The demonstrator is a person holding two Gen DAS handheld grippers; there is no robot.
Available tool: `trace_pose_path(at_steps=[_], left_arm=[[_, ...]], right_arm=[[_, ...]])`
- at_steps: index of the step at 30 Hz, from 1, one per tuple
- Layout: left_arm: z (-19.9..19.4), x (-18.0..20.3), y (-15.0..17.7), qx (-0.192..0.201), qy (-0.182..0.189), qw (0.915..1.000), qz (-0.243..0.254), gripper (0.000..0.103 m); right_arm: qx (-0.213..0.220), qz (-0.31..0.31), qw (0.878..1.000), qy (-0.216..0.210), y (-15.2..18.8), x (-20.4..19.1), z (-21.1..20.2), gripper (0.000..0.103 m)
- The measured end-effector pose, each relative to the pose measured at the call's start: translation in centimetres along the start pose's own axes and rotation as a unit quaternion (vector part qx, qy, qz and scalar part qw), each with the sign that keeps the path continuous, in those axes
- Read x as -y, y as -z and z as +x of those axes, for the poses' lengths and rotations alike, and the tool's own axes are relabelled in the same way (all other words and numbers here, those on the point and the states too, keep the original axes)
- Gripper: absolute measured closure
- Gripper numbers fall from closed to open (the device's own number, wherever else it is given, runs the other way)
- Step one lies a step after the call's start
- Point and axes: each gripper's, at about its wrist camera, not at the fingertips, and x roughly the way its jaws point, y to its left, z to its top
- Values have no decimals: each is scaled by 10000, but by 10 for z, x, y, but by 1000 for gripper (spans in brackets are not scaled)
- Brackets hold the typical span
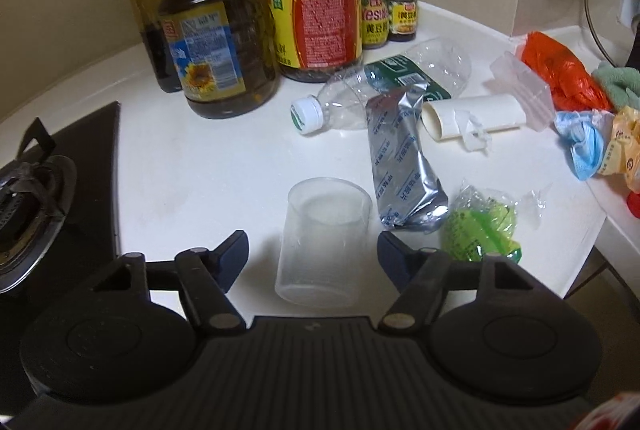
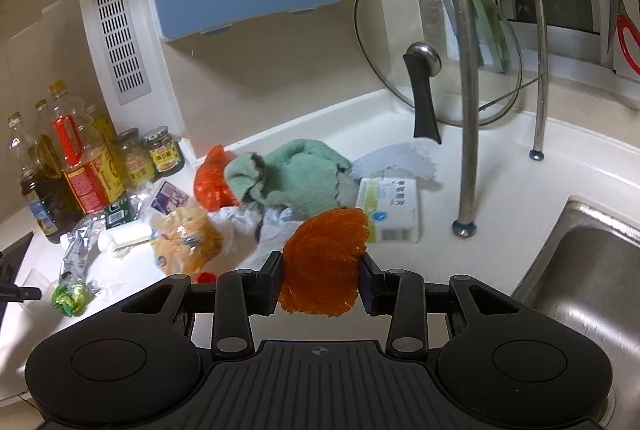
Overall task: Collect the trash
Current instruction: 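Grasp the clear plastic cup with the left tool while the right tool lifts the orange scrubber, then carry the clear cup and orange scrubber with both tools over the wastebasket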
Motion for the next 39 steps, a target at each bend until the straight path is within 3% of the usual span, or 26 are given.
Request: trace_pose_path(at_steps=[10,24,33,39], left_arm=[[14,-8,0,-108,370,9991,201,57],[0,-21,5,150,664,9971,353,57],[-50,-23,19,440,956,9941,253,57],[-85,-6,39,422,1204,9917,138,57]], right_arm=[[-84,43,10000,-7,16,-38,-8,64],[-152,105,9994,-290,36,-89,-20,64],[-302,-34,9957,-873,48,-119,-16,64],[-530,-251,9887,-1379,59,-132,-7,64]])
